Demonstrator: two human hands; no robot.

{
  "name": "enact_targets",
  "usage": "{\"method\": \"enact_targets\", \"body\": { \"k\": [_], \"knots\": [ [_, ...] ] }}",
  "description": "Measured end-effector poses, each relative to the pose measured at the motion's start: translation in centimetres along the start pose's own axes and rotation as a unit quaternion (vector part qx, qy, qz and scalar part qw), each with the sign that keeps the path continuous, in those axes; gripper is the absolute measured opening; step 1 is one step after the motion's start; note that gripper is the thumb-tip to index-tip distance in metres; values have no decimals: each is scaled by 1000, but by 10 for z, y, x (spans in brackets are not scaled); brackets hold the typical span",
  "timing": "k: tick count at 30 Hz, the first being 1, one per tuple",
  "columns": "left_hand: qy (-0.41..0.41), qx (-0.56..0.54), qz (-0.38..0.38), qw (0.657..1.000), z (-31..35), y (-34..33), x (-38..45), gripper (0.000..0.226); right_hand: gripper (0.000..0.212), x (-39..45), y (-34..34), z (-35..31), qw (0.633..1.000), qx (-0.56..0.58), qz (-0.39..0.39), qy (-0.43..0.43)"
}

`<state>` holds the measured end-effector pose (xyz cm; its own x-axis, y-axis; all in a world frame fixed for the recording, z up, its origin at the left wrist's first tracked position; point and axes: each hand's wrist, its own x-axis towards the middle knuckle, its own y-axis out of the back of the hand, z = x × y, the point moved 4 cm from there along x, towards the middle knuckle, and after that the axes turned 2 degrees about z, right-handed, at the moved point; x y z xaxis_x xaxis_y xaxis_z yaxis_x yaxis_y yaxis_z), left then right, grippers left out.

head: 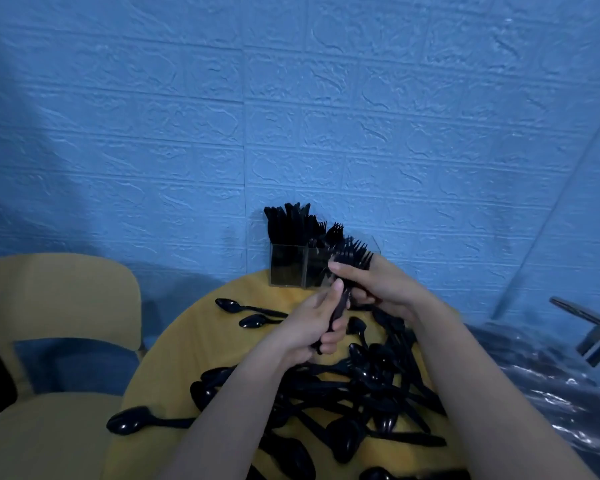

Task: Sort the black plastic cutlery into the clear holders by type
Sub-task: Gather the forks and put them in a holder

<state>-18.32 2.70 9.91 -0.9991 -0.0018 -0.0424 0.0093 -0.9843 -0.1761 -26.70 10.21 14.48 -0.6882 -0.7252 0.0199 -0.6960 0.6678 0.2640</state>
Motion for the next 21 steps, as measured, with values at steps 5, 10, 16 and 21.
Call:
{"method": "enact_targets", "body": {
  "k": [5, 10, 16, 21],
  "knots": [
    [-2, 92, 4, 996, 8, 0, 38, 42, 24, 20, 30, 1, 996, -35, 78, 5],
    [-70, 359, 159, 917, 24, 47, 77, 28, 16, 45, 72, -2, 973, -8, 227, 38],
    [-119, 627, 201, 743, 23, 84, 122, 49, 20, 88, 95, -23, 932, -49, 343, 103],
    [-125, 686, 211, 685, 19, 85, 138, 39, 18, 119, 81, -25, 930, -100, 333, 119]
  ]
}}
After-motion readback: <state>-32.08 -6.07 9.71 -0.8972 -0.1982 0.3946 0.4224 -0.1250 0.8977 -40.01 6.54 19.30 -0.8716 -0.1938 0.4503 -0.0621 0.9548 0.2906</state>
